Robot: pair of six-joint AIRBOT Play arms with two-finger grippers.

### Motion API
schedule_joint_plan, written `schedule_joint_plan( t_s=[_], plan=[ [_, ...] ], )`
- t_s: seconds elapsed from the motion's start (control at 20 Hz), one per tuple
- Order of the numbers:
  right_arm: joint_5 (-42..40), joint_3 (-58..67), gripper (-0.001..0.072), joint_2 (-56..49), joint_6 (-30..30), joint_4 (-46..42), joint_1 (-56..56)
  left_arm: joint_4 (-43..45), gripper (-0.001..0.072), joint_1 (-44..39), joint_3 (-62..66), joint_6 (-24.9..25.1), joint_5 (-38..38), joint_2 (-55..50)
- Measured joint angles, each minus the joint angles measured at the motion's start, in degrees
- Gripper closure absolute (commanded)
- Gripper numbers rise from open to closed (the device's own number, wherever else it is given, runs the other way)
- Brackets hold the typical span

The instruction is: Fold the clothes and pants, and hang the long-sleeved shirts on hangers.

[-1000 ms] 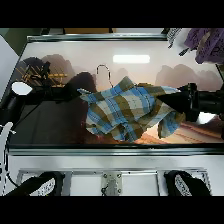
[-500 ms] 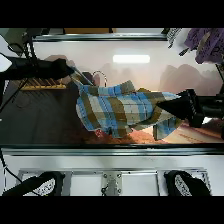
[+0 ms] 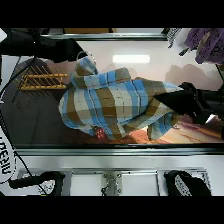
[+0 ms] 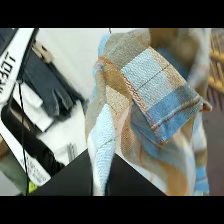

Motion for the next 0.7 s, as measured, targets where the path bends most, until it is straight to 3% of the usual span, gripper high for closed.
schedule_joint_plan(
  t_s=[0.25, 0.3, 0.4, 0.45, 0.7],
  plan=[
    [-4.52, 0.00, 0.0701, 0.00, -3.43, 4.74, 0.33, 0.02, 0.0088, 2.95, 0.66, -1.66, 4.61, 2.99],
    [-5.60, 0.00, 0.0701, 0.00, -4.42, 5.31, 0.35, 0.00, 0.0138, 3.87, -0.48, -1.90, 6.08, 4.35],
    [-8.41, 0.00, 0.0701, 0.00, -6.73, 6.86, 0.31, 0.00, 0.0596, 5.51, -2.62, -2.05, 8.04, 6.86],
    [-10.54, 0.00, 0.0701, 0.02, -8.24, 7.82, 0.13, 0.00, 0.0692, 6.21, -3.58, -2.08, 8.79, 8.07],
    [-23.34, 1.18, 0.0701, 0.22, -13.51, 10.10, -5.16, 0.02, 0.0693, 7.87, -8.90, -2.16, 10.71, 13.25]
  ],
)
